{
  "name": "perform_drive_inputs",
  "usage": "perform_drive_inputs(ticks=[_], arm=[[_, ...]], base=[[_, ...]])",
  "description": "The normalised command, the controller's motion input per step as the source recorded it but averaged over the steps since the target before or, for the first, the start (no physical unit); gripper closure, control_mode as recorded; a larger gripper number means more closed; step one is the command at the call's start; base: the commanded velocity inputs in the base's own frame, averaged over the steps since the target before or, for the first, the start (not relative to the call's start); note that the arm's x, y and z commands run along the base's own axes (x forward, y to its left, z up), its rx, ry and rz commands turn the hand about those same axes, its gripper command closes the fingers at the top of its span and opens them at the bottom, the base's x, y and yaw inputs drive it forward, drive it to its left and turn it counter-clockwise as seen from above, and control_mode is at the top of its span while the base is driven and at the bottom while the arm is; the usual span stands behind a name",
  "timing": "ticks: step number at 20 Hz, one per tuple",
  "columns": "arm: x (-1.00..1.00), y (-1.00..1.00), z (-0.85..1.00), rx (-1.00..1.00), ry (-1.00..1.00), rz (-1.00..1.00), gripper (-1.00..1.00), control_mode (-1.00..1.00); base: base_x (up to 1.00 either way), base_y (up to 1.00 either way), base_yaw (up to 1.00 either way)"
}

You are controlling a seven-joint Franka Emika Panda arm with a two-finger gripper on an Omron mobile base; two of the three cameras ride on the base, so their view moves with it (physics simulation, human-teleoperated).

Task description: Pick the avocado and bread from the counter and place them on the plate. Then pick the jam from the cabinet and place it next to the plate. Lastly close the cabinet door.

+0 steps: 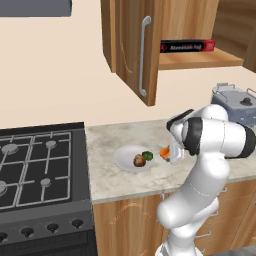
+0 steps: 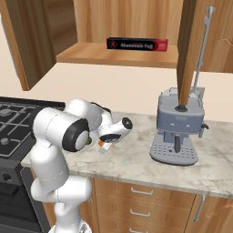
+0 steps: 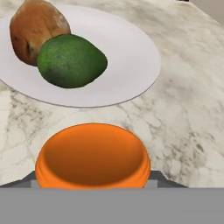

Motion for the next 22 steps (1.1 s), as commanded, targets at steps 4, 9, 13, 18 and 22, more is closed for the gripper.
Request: perform_drive_inputs(ticks=[4, 9, 13, 18, 22], arm=[[0.13, 0.0, -0.41, 0.0, 0.0, 0.08, 1.0, -1.0], [0.01, 0.0, -0.41, 0.0, 0.0, 0.08, 1.0, -1.0], [0.01, -0.04, -0.27, -0.02, 0.0, 0.04, -1.0, -1.0], [-0.04, -0.19, -0.17, -0.04, 0.0, 0.04, -1.0, -1.0], [-0.11, -0.34, -0.24, -0.06, 0.0, 0.06, -1.0, -1.0]], base=[[0.0, 0.0, 0.0], [0.0, 0.0, 0.0], [0.0, 0.0, 0.0], [0.0, 0.0, 0.0], [0.0, 0.0, 0.0]])
